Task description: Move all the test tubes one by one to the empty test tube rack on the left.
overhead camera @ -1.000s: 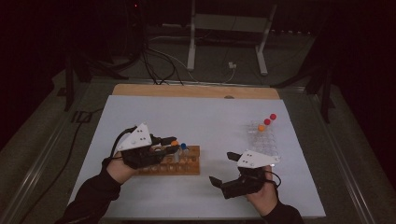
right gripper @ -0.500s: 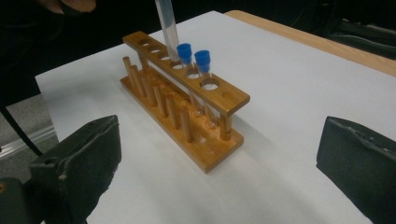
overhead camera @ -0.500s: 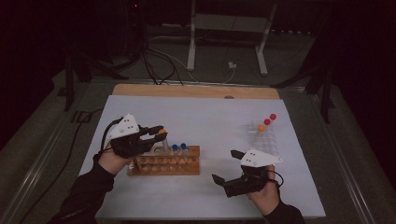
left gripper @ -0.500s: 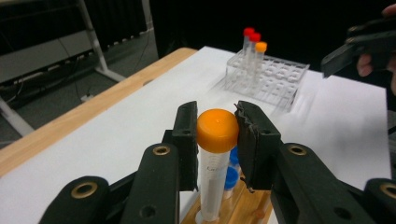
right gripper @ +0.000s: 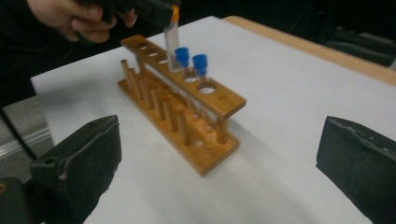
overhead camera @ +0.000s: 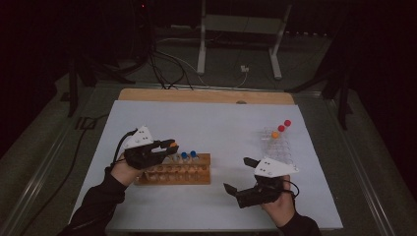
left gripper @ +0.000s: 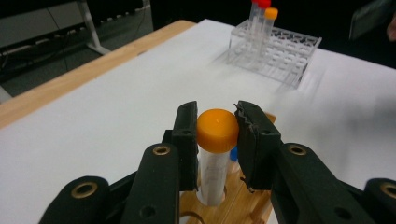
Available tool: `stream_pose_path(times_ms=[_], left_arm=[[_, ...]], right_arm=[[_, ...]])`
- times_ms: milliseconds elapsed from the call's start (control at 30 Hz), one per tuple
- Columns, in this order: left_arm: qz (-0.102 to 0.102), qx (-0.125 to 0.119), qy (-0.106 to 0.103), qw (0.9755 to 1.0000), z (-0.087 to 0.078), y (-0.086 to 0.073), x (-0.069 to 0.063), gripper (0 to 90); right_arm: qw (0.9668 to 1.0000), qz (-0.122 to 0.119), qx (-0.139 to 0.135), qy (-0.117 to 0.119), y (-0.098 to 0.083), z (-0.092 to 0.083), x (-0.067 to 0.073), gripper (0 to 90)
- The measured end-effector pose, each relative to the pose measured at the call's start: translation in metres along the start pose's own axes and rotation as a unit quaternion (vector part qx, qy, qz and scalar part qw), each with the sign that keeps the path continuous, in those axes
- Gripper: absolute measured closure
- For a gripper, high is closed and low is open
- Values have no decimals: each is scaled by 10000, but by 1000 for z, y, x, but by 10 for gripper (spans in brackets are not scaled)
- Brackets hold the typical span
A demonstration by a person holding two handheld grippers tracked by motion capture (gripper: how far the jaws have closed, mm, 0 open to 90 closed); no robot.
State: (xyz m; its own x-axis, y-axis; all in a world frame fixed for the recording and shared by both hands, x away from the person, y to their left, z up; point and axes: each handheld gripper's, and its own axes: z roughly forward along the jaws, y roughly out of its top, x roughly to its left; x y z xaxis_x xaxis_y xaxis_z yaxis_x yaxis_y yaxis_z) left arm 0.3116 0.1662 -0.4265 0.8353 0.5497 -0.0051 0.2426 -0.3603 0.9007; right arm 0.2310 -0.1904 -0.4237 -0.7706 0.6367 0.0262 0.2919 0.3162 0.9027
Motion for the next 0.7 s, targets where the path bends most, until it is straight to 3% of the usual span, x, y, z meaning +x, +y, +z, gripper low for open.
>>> stream_pose_path(times_ms=[433,700], left_arm=[[-95,210,-15,9997,12,-17,-2,717],[-53,289,-50,9996,12,-17,-1,715]], right_arm=[[9999,-47,108,71,-1,2,1,0],[9998,-50,146,125,-1,2,1,0]])
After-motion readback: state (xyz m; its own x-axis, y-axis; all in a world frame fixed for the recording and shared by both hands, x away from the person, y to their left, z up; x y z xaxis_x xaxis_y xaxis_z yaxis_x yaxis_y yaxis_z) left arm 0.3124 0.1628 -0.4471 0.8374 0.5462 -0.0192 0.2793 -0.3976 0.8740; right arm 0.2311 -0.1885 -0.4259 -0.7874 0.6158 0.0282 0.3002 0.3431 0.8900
